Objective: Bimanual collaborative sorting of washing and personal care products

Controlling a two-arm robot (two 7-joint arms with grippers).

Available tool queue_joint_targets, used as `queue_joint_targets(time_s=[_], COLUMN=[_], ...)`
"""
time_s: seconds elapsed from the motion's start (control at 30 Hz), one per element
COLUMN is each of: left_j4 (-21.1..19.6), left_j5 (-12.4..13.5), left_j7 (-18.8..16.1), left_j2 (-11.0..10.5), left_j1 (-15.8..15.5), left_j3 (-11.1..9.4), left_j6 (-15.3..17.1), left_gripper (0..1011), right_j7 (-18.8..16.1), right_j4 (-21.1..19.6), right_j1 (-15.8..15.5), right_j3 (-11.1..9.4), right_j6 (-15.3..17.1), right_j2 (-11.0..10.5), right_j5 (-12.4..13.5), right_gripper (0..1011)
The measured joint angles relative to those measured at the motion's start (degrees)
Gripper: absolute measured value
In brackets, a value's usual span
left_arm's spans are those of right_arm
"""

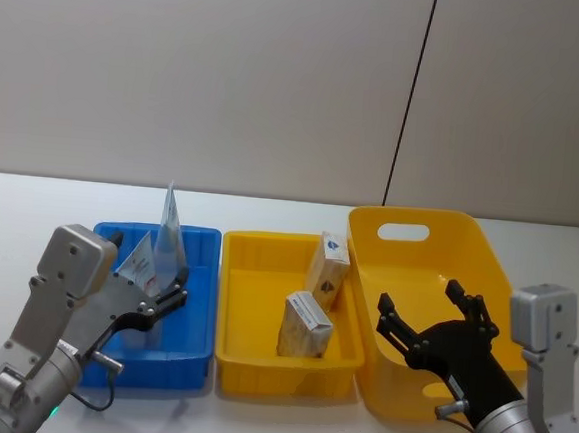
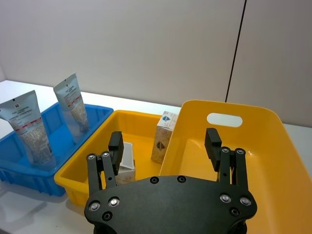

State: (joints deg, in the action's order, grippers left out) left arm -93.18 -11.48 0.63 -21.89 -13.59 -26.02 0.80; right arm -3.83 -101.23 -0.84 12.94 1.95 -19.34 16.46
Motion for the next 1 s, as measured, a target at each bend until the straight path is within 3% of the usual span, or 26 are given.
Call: queue_joint_targets(time_s=[1.0], left_j4=[0.0], left_j5=[0.0], left_j7=[0.0], left_j2=[0.0], left_j1=[0.0], left_j3=[0.0], left_j6=[0.0], left_gripper=[1001], right_j7=[0.0], right_j4=[0.0], right_j1=[0.0], right_j3=[0.0], right_j6=[0.0], right_j2=[0.0], right_j5=[0.0], right_gripper=[1003])
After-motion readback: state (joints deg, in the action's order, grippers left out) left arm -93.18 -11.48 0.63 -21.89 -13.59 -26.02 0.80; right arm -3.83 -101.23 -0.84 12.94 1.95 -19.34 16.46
